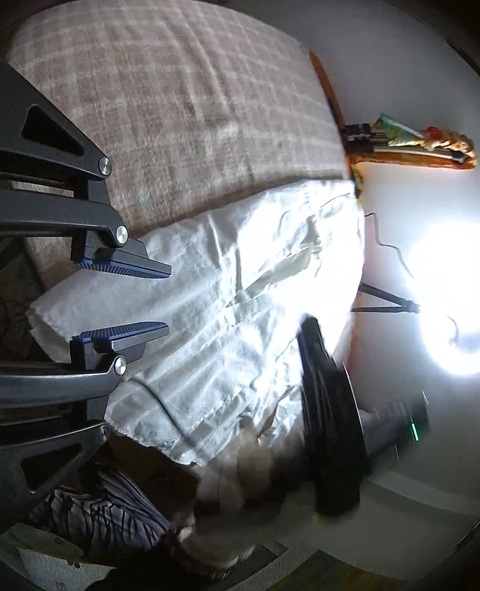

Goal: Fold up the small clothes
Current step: 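Move the right gripper to the other sleeve cuff and grasp it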

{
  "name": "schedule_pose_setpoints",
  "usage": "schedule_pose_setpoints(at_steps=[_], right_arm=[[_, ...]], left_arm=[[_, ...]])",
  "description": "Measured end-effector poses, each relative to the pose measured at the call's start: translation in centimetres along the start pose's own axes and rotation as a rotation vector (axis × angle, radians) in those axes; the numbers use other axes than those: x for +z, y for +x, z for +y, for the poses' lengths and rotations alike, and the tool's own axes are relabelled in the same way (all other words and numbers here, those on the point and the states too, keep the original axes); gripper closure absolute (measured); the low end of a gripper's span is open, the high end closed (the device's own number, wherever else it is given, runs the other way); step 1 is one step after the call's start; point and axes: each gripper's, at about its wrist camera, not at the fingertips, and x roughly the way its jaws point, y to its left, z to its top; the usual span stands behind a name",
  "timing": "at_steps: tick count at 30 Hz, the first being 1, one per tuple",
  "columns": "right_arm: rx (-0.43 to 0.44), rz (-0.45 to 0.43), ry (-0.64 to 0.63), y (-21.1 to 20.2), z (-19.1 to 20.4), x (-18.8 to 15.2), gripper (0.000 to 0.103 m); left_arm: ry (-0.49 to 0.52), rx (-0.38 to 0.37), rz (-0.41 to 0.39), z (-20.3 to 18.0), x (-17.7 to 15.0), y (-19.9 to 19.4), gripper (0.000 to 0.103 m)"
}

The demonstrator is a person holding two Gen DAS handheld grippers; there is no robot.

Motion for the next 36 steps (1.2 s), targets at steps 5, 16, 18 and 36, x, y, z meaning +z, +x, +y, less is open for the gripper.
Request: schedule_pose_setpoints(at_steps=[5, 16, 18, 36], right_arm=[[-0.042, -0.083, -0.019, -4.8, -0.7, -2.2, 0.080], [-0.162, -0.187, 0.095, -10.6, -8.8, -4.8, 0.079], [-0.181, -0.202, 0.119, -11.4, -10.1, -5.1, 0.079], [-0.486, -0.299, 0.554, -19.1, -27.9, -12.1, 0.052]], left_arm=[[0.025, 0.005, 0.082, -0.7, -0.6, 3.1, 0.082], [0.121, 0.074, 0.146, -2.4, -2.8, 5.8, 0.082], [0.119, 0.082, 0.138, -2.6, -2.4, 5.7, 0.082], [0.212, -0.035, 0.010, -11.3, 3.7, 5.8, 0.060]])
